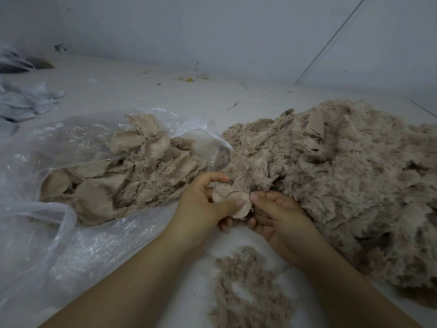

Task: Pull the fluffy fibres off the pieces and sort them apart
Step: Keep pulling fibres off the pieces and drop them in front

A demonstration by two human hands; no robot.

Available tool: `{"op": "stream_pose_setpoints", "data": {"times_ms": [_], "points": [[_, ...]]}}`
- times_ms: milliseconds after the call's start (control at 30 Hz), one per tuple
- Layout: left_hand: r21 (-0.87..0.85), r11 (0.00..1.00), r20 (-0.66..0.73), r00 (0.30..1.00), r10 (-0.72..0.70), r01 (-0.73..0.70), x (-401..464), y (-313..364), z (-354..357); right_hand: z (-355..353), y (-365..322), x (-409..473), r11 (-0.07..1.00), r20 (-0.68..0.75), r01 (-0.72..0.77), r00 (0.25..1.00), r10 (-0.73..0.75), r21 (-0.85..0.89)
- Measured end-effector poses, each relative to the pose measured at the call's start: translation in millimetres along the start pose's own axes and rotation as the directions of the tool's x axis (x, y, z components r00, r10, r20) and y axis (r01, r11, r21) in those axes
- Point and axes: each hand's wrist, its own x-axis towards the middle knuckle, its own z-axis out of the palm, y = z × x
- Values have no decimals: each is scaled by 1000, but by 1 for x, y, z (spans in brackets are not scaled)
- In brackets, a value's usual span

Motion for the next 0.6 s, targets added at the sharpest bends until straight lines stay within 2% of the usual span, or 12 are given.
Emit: {"op": "stream_pose_setpoints", "data": {"times_ms": [167, 300, 533, 600], "points": [[32, 998, -43, 998, 51, -49, -4, 3, 2, 0, -1, -1, 999, 21, -2, 1000, 2, 32], [26, 998, -2, 999, 50, -50, -7, 7, 6, 1, -4, -4, 997, 104, 33, 994, -26, -69], [-114, 992, -129, 990, -64, 49, -4, 12, 3, 1, 0, 0, 1000, 4, 7, 1000, -7, -31], [-140, 989, -110, 991, -73, 57, -3, 13, 0, 1, 0, 0, 1000, -4, 11, 1000, -11, -25]]}}
